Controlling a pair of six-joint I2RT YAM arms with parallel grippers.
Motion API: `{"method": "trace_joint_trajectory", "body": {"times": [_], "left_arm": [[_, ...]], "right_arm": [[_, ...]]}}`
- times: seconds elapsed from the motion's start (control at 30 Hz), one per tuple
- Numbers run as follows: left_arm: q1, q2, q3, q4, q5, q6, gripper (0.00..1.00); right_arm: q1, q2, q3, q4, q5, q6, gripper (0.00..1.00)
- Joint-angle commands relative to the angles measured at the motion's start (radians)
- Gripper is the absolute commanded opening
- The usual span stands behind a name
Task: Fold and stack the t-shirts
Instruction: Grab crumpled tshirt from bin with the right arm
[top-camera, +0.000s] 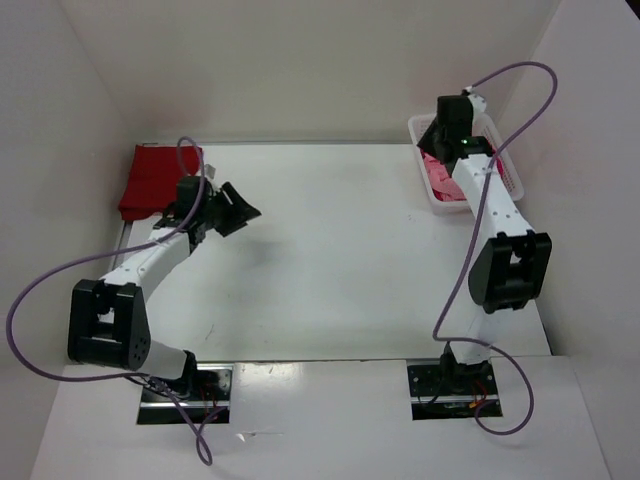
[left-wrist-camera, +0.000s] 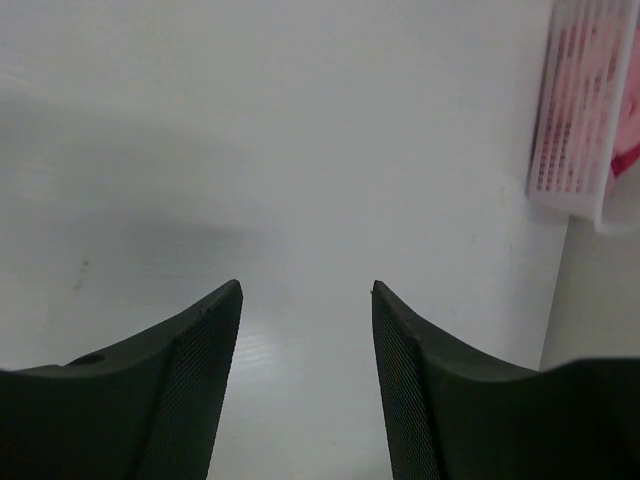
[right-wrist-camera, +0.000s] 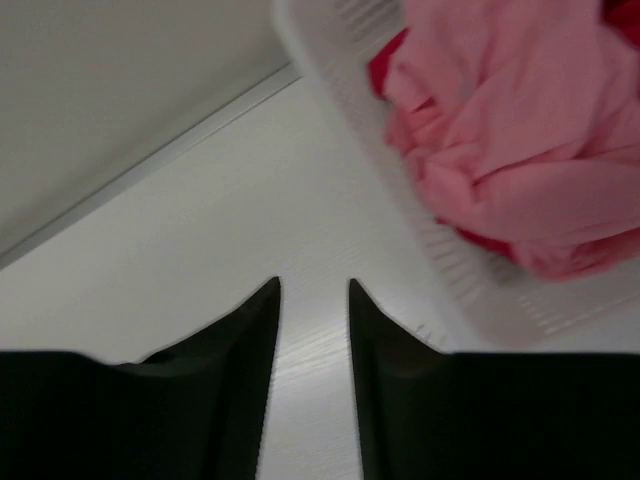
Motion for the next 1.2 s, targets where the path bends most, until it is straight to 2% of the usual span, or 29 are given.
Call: {"method": "trace_joint_trajectory", "body": {"times": [0.0, 0.07, 0.13, 0.23, 0.4, 0.53, 0.57, 0.67, 0.73, 0.77, 0.8, 0.9, 1.07, 1.17], "left_arm": [[-0.101, 0.007, -0.022, 0.009, 0.035, 0.029, 0.62], [-0.172, 0.02, -0.031, 0.024, 0.063, 0.029, 0.65], [-0.214, 0.041, -0.04, 0.034, 0.078, 0.029, 0.67], [-0.269, 0.07, -0.04, 0.034, 0.088, 0.052, 0.68], [-0.281, 0.101, -0.02, 0.015, 0.107, 0.073, 0.69], [-0.281, 0.101, -0.02, 0.006, 0.107, 0.083, 0.69], [-0.281, 0.101, -0.02, -0.003, 0.107, 0.083, 0.69], [-0.281, 0.101, -0.02, -0.012, 0.107, 0.083, 0.69], [-0.281, 0.101, -0.02, -0.012, 0.107, 0.083, 0.69], [-0.281, 0.101, -0.02, -0.012, 0.098, 0.083, 0.69], [-0.281, 0.089, -0.02, -0.021, 0.098, 0.073, 0.69], [-0.281, 0.069, -0.011, -0.032, 0.098, 0.073, 0.69], [-0.281, 0.058, 0.044, -0.043, 0.089, 0.073, 0.74], [-0.251, 0.058, 0.079, -0.043, 0.1, 0.064, 0.74]], "right_arm": [[-0.158, 0.161, 0.106, -0.11, 0.132, -0.035, 0.44], [-0.183, 0.207, 0.115, -0.11, 0.175, -0.035, 0.62], [-0.195, 0.233, 0.138, -0.093, 0.187, -0.046, 0.74], [-0.222, 0.314, 0.213, -0.107, 0.175, -0.046, 0.77], [-0.222, 0.468, 0.336, -0.153, 0.175, -0.046, 0.8], [-0.222, 0.515, 0.365, -0.133, 0.175, -0.046, 0.65], [-0.231, 0.516, 0.385, -0.133, 0.175, -0.055, 0.57], [-0.24, 0.594, 0.486, -0.176, 0.164, -0.075, 0.55], [-0.249, 0.626, 0.534, -0.188, 0.135, -0.084, 0.49], [-0.249, 0.638, 0.543, -0.199, 0.135, -0.073, 0.26], [-0.249, 0.638, 0.543, -0.199, 0.123, -0.064, 0.17], [-0.249, 0.58, 0.52, -0.19, 0.089, -0.052, 0.0], [-0.24, 0.297, 0.456, -0.116, 0.031, -0.043, 0.0], [-0.24, 0.112, 0.433, -0.092, -0.089, -0.027, 0.0]]}}
